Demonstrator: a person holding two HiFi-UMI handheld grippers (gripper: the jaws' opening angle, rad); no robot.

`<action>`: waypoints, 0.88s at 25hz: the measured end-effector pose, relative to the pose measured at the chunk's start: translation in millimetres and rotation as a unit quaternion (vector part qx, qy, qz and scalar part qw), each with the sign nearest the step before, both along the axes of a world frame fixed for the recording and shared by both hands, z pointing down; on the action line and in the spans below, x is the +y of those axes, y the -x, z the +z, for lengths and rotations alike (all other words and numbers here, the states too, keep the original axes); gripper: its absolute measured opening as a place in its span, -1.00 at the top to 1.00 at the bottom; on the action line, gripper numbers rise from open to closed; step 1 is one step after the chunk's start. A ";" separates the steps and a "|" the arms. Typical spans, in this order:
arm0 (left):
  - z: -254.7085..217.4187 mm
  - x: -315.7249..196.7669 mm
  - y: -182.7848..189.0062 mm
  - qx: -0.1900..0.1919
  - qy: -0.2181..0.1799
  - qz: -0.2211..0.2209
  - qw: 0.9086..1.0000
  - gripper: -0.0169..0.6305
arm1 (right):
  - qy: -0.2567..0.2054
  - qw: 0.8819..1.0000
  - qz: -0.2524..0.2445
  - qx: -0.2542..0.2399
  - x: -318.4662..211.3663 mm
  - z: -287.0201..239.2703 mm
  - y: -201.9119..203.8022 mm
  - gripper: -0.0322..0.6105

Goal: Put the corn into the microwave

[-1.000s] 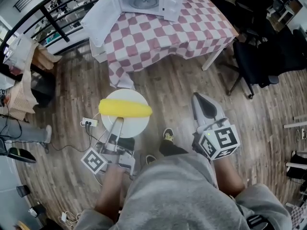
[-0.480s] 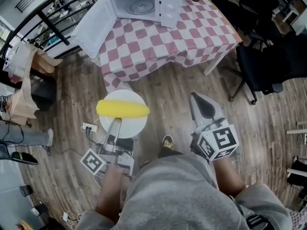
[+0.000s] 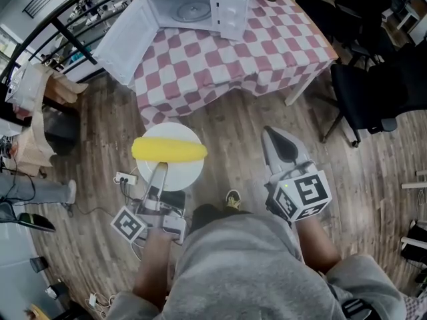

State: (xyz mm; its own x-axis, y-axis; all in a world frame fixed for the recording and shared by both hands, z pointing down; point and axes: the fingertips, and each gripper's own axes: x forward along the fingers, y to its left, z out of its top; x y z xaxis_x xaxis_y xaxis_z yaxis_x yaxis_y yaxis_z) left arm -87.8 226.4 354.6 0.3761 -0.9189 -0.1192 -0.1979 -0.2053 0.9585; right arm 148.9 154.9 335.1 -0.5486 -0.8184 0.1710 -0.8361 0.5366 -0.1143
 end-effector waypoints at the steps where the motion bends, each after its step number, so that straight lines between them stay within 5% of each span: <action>1: -0.6 -1.6 -1.5 -0.001 -0.001 0.000 1.000 0.91 | 0.000 1.000 0.001 -0.001 -1.4 0.0 -1.6 0.91; 22: 1.4 -56.8 -5.0 -0.004 -0.005 0.018 1.000 0.90 | 0.002 1.000 0.001 0.007 -52.5 5.9 3.8 0.91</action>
